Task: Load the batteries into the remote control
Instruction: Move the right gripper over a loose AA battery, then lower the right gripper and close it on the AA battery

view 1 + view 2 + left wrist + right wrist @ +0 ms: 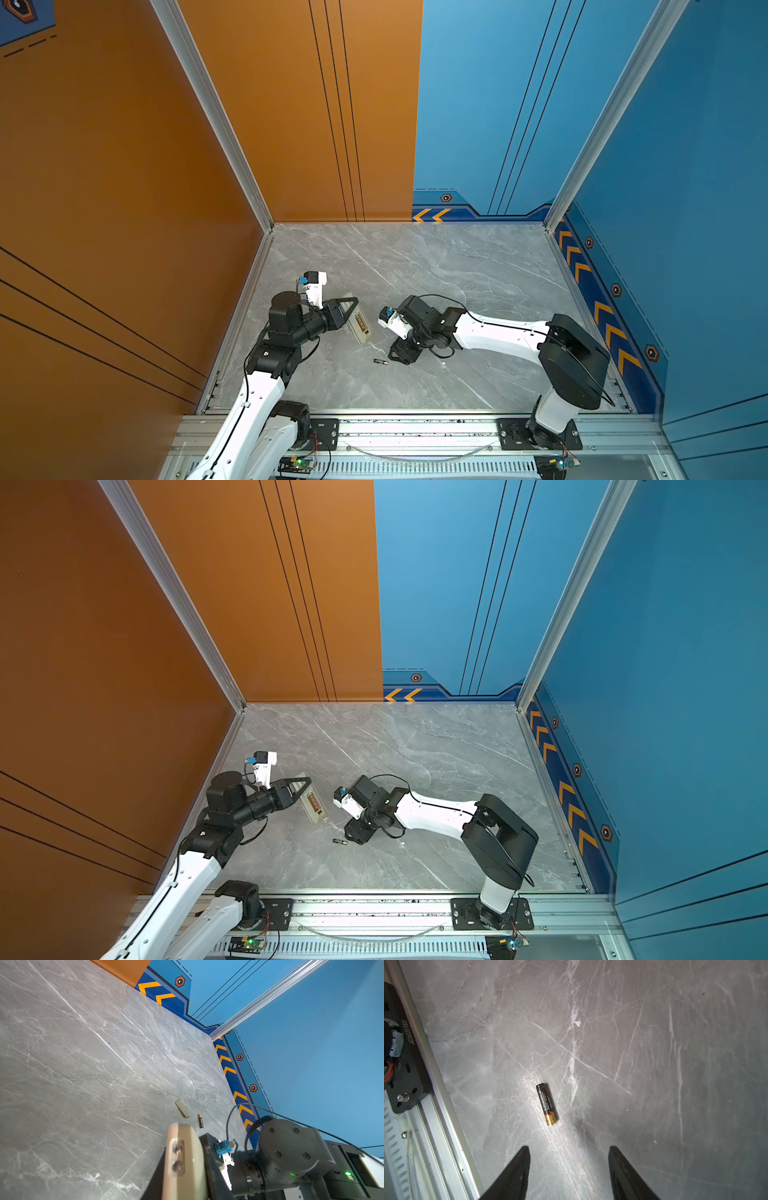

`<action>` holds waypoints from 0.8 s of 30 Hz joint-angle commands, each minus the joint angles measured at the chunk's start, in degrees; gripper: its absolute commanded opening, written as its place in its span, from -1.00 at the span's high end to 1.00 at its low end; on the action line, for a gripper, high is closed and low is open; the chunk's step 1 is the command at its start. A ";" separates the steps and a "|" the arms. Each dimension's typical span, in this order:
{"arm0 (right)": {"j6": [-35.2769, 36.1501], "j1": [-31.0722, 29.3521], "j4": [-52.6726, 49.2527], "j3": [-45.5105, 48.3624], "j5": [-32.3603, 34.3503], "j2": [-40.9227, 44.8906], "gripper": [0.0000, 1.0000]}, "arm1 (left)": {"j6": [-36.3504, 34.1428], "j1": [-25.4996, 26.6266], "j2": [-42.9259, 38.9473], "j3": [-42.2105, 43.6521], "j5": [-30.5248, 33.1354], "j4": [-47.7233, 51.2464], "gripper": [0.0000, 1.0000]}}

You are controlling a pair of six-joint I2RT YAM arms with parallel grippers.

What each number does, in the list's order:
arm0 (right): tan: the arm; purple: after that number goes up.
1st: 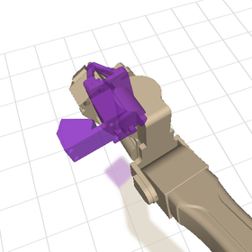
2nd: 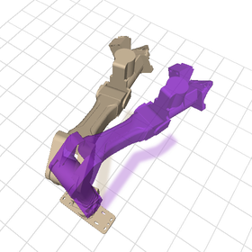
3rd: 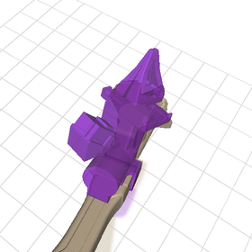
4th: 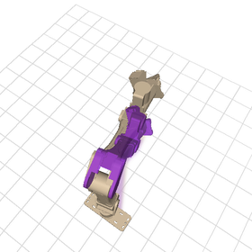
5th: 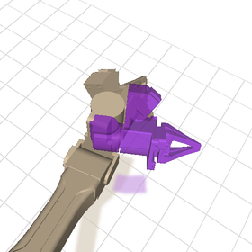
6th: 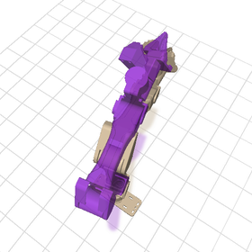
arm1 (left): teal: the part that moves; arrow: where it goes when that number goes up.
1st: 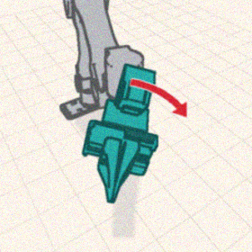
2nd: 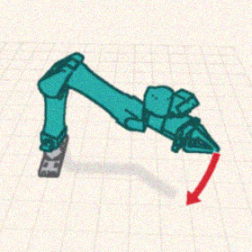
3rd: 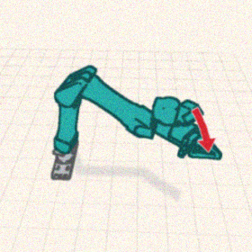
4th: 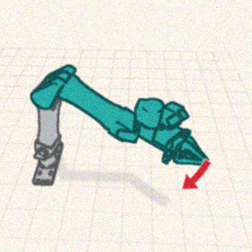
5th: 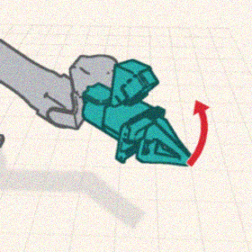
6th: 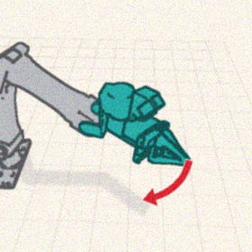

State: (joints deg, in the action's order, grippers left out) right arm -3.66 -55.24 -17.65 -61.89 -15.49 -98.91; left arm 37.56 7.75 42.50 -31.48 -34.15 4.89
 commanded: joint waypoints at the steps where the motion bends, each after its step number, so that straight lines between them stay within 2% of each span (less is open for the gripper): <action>1: -1.47 -0.40 2.53 0.45 -1.31 -1.94 -0.15 | 0.67 -0.80 -1.53 0.46 -1.64 -1.18 1.00; 12: -1.81 -1.40 1.47 -2.03 -0.39 -5.94 -0.10 | 2.33 -1.33 -4.92 -0.23 -1.12 -0.25 1.00; 18: -1.69 -2.64 0.22 -3.59 -0.07 -7.08 -0.09 | 1.22 -1.77 -7.11 -1.56 2.45 5.22 1.00; 24: -1.70 -3.49 -0.88 -5.11 1.01 -8.24 -0.02 | 1.20 -2.89 -8.00 -2.26 2.34 7.68 1.00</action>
State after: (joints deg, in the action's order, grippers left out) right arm -4.84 -58.28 -16.16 -65.21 -15.88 -105.62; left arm 39.07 5.67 35.11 -31.64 -32.60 10.79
